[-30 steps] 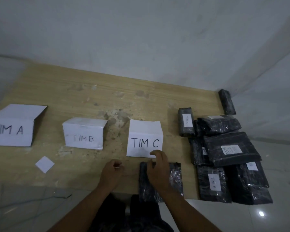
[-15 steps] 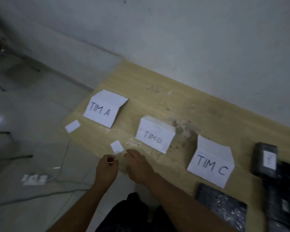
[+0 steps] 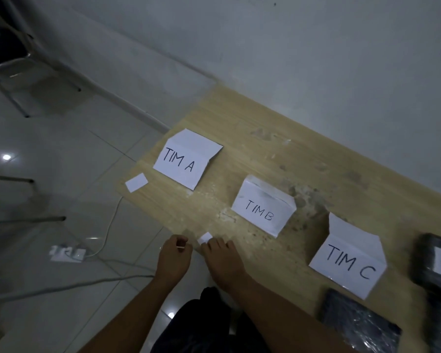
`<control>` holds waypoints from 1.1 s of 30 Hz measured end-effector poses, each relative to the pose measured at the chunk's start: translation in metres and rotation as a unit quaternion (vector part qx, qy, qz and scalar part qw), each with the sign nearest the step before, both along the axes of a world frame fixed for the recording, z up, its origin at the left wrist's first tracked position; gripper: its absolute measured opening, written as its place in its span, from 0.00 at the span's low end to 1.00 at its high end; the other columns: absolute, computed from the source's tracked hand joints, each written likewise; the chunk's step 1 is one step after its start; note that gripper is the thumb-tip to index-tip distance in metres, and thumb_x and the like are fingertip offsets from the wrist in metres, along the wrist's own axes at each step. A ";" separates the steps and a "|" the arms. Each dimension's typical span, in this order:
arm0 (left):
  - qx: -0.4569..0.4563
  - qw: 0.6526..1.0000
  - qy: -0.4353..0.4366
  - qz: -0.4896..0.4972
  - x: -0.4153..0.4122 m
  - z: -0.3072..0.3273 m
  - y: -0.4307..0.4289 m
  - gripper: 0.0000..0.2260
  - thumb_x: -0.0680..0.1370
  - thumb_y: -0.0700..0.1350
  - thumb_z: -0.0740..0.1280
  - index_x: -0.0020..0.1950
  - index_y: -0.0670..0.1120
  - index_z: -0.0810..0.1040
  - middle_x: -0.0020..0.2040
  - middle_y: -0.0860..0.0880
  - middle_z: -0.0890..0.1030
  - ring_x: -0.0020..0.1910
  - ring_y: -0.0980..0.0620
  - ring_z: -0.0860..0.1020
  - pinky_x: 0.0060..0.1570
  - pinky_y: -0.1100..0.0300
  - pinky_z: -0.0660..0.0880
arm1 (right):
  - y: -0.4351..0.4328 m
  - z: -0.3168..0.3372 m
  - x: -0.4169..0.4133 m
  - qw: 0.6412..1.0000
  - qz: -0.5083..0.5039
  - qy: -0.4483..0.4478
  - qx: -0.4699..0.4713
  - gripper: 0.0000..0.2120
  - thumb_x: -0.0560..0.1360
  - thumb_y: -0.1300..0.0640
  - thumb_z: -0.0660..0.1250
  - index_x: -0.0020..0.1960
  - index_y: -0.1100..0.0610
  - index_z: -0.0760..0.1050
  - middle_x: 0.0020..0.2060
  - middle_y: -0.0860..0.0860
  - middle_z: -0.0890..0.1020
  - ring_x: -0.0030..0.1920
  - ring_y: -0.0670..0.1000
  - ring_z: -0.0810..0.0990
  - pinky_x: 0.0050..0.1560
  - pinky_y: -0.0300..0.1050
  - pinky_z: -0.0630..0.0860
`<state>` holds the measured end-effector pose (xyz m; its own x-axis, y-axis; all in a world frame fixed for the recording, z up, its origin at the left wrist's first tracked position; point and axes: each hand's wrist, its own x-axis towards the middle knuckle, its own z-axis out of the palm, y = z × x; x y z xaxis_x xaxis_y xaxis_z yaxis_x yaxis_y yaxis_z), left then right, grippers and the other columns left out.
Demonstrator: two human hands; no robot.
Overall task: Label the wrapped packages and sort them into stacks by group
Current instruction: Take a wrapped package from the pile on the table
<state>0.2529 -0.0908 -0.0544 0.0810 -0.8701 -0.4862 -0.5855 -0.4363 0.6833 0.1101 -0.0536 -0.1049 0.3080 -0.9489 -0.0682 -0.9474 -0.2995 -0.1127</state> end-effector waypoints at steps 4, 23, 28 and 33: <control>0.010 1.000 0.009 -0.014 -0.007 -0.001 0.000 0.07 0.78 0.43 0.65 0.55 0.43 0.76 0.53 0.45 0.79 0.50 0.48 0.77 0.52 0.55 0.74 | 0.017 -0.006 -0.009 1.000 -0.012 -0.005 -0.015 0.11 0.69 0.59 0.57 0.46 0.54 0.76 0.38 0.52 0.79 0.38 0.56 0.77 0.38 0.47 0.71; 0.171 0.942 0.174 -0.232 -0.139 0.008 0.054 0.18 0.73 0.42 0.73 0.60 0.44 0.73 0.49 0.47 0.82 0.44 0.50 0.81 0.38 0.58 0.78 | 0.144 0.060 -0.144 0.655 -0.500 -0.564 0.056 0.22 0.74 0.63 0.70 0.64 0.54 0.66 0.40 0.51 0.83 0.43 0.44 0.83 0.45 0.40 0.80; 0.181 0.917 0.186 -0.304 -0.189 0.004 0.093 0.15 0.71 0.38 0.75 0.54 0.40 0.75 0.45 0.46 0.83 0.42 0.47 0.83 0.45 0.47 0.81 | 0.204 0.056 -0.178 0.578 -0.594 -0.559 0.015 0.23 0.73 0.62 0.72 0.64 0.57 0.68 0.43 0.50 0.84 0.45 0.46 0.83 0.45 0.43 0.81; 0.165 0.903 0.149 -0.367 -0.228 0.000 0.133 0.16 0.68 0.43 0.78 0.50 0.47 0.76 0.45 0.50 0.84 0.43 0.53 0.83 0.43 0.56 0.81 | 0.252 0.057 -0.204 0.539 -0.653 -0.531 -0.020 0.19 0.73 0.63 0.72 0.60 0.56 0.70 0.44 0.52 0.84 0.41 0.44 0.83 0.37 0.35 0.78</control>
